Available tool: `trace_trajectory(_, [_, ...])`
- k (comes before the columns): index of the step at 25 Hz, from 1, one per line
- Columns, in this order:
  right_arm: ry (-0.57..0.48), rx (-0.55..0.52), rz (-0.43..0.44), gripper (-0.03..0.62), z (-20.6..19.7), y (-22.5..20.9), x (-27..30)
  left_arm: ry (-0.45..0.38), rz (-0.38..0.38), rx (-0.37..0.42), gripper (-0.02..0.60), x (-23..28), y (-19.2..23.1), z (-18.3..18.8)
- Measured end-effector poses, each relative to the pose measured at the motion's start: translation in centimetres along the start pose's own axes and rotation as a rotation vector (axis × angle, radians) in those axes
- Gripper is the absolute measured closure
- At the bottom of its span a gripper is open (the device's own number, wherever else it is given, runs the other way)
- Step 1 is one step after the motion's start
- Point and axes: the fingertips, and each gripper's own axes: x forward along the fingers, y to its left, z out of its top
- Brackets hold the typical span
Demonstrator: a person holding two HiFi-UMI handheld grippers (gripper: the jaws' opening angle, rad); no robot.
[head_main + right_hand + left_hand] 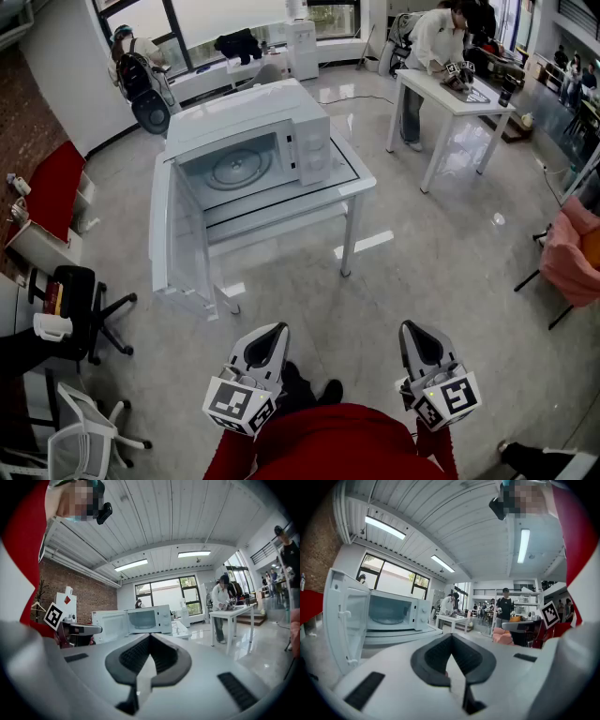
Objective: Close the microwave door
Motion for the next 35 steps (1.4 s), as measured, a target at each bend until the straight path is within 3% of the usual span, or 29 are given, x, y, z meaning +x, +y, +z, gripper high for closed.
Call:
trace_trajectory(11, [0.012, 0.009, -0.001, 0.580, -0.2, 0.0, 0.1, 0.002, -0.001, 0.006, 0.571, 0.1, -0.2, 0.1])
trace_trajectory(19, [0.035, -0.020, 0.045, 0.580, -0.2, 1.0, 0.2, -0.003, -0.001, -0.009, 0.571, -0.1, -1.0, 0.0])
trace_trajectory(22, [0.044, -0.034, 0.100, 0.579, 0.1, 2.2, 0.9, -0.008, 0.011, -0.016, 0.571, -0.9, -0.9, -0.1])
trace_trajectory(26, [-0.010, -0.069, 0.231, 0.579, 1.6, 5.2, 3.2, 0.001, 0.101, -0.032, 0.569, -3.4, 1.1, -0.4])
trace_trajectory(35, [0.003, -0.125, 0.493, 0.579, 2.0, 12.3, 8.9, -0.002, 0.392, -0.067, 0.569, -10.1, 8.0, -0.4])
